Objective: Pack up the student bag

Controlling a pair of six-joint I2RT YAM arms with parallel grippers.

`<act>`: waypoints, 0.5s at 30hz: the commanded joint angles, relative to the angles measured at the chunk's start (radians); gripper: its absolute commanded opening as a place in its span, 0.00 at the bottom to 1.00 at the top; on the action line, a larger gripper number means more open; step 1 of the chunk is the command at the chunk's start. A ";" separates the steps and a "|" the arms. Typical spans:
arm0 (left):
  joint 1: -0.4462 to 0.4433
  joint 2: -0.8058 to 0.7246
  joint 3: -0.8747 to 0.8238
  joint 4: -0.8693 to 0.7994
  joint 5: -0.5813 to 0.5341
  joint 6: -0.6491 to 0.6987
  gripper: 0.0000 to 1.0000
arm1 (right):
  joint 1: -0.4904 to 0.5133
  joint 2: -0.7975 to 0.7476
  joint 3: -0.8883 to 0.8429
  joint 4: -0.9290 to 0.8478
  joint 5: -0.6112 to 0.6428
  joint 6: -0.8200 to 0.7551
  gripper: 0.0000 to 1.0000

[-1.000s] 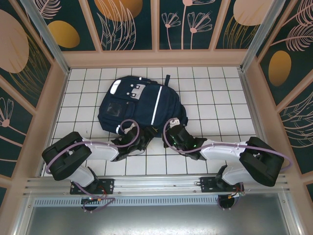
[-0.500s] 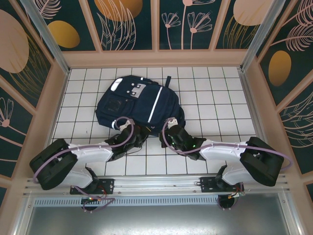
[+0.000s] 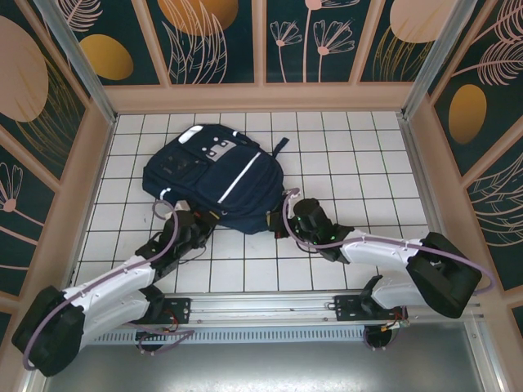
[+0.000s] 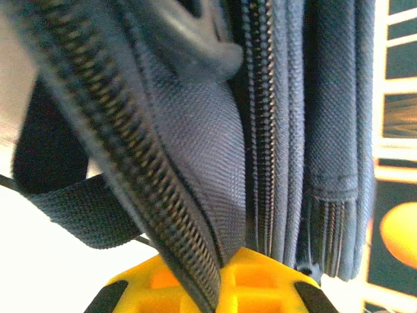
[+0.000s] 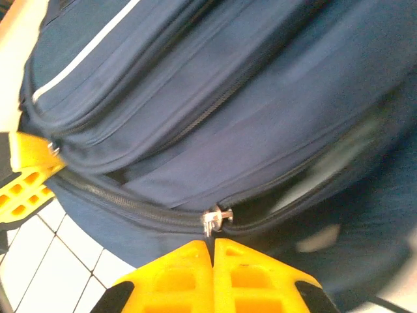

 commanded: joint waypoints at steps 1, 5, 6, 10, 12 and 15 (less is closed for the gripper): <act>0.145 -0.020 -0.035 -0.130 -0.193 0.112 0.00 | -0.075 0.001 -0.033 -0.063 0.166 -0.024 0.00; 0.224 -0.009 -0.030 -0.133 -0.153 0.163 0.00 | -0.084 0.012 -0.027 -0.066 0.169 -0.041 0.00; 0.233 -0.003 -0.021 -0.124 -0.136 0.182 0.00 | -0.084 0.012 -0.026 -0.062 0.157 -0.044 0.00; 0.233 0.011 -0.003 -0.093 -0.079 0.204 0.00 | -0.063 0.013 -0.015 -0.038 0.113 -0.058 0.00; 0.234 0.002 -0.003 -0.096 -0.071 0.211 0.00 | -0.024 0.021 0.005 -0.049 0.140 -0.076 0.09; 0.233 -0.028 -0.002 -0.123 -0.071 0.222 0.16 | 0.066 0.059 0.071 -0.100 0.234 -0.115 0.26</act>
